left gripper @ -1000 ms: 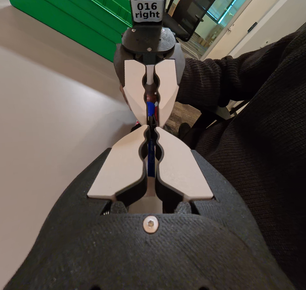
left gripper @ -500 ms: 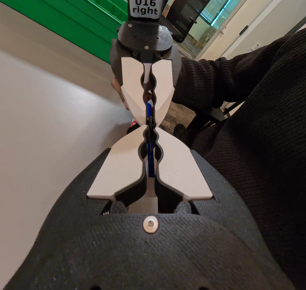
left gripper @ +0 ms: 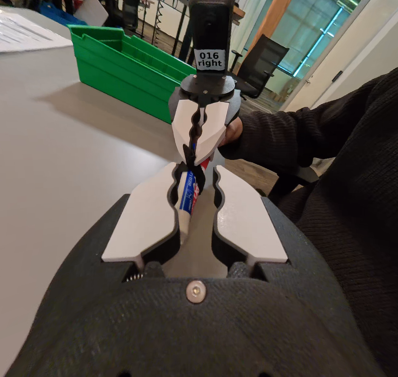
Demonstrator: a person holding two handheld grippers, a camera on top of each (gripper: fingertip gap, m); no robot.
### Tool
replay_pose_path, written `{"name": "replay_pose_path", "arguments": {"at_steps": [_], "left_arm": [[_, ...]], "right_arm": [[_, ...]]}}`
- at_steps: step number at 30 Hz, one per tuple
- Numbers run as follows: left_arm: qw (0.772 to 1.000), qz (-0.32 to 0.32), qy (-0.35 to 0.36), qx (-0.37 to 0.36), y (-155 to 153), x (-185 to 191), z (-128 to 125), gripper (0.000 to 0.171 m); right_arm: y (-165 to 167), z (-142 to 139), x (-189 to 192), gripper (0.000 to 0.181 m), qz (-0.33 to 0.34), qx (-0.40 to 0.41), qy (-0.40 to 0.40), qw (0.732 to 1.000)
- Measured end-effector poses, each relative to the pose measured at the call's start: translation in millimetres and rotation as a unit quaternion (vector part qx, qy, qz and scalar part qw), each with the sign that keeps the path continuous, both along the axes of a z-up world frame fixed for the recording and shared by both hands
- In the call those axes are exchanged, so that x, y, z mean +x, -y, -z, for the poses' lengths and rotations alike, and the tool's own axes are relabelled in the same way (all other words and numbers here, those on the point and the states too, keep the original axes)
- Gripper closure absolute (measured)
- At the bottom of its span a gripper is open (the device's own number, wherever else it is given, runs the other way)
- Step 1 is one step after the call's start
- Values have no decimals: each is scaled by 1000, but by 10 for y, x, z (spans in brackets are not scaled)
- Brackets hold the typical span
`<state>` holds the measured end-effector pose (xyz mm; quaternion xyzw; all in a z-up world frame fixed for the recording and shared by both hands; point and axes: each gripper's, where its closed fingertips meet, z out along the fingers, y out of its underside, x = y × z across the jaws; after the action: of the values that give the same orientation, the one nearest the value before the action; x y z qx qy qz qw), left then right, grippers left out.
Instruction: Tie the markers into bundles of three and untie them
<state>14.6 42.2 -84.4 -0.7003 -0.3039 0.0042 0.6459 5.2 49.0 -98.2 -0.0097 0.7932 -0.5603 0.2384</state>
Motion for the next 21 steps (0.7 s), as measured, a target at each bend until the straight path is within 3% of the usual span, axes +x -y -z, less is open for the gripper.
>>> {"name": "replay_pose_path", "arguments": {"at_steps": [3,7,16,21], "left_arm": [[998,-8,-52,-29,-21,19,-42,143],[986,8,-100,-134,-127,101,98,142],[970,19,-114,-212,-240,140,232,143],[961,20,-110,-254,-173,144,254,161]], "right_arm": [[-3,10,2,178,3,9,-5,1000],[10,85,70,177,-2,36,-31,999],[-15,169,141,178,-15,60,-48,997],[3,192,187,178,-20,63,-45,997]]}}
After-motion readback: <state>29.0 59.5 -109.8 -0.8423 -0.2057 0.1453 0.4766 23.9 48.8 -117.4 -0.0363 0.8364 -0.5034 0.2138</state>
